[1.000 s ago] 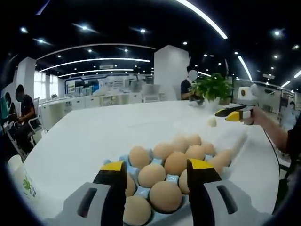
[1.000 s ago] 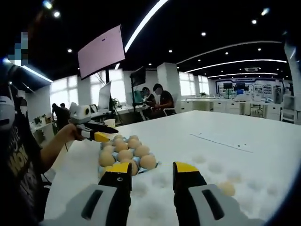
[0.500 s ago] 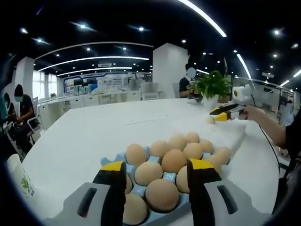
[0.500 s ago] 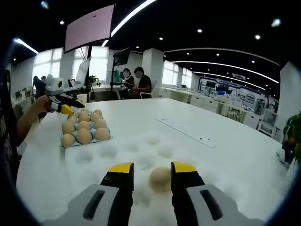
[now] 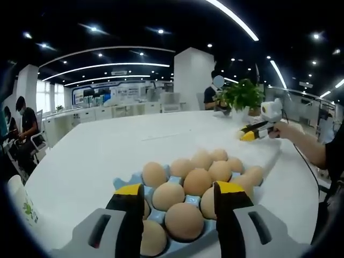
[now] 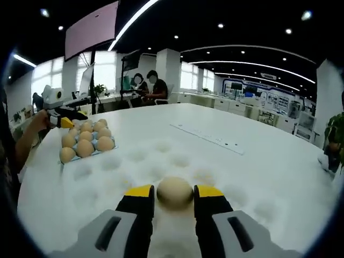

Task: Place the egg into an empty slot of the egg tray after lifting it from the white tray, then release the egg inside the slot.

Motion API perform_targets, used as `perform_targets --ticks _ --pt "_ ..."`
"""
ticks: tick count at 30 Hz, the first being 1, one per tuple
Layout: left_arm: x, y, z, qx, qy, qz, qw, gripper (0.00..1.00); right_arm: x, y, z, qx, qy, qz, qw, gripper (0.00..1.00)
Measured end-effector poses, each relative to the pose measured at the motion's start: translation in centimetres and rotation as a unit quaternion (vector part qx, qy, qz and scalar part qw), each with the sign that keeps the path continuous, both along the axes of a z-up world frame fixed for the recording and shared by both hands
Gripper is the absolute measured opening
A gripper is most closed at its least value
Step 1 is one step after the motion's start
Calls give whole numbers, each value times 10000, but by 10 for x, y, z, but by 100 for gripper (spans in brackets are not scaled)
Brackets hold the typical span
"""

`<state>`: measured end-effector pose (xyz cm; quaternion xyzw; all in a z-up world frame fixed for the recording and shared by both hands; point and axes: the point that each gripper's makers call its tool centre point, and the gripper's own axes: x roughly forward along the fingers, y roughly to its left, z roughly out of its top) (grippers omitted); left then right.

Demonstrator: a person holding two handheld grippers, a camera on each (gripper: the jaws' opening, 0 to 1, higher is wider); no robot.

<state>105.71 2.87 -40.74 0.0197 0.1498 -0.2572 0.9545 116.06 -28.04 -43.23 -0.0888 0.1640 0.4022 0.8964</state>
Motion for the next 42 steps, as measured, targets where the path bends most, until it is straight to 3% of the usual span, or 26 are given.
perform_targets --ticks 14,20,23,31,37,42 --pt "-4 -1 4 36 -20 -18 10000 53 3 3 2 101 -10 -52 9999 29" --pt "-5 -2 5 29 -27 -10 10000 53 -9 9 3 164 73 164 9997 28" --pt "-5 -3 6 45 -34 -36 10000 53 -9 8 2 207 193 23 9996 28" --pt "-5 -3 6 23 -41 -32 10000 53 -19 10 1 68 144 -327 9993 28" --pt "-4 -5 8 19 -82 -80 9999 53 -19 10 5 310 247 -359 9986 28" --pt "-3 -7 12 6 -159 -119 9998 53 -20 14 18 504 173 -265 9982 28"
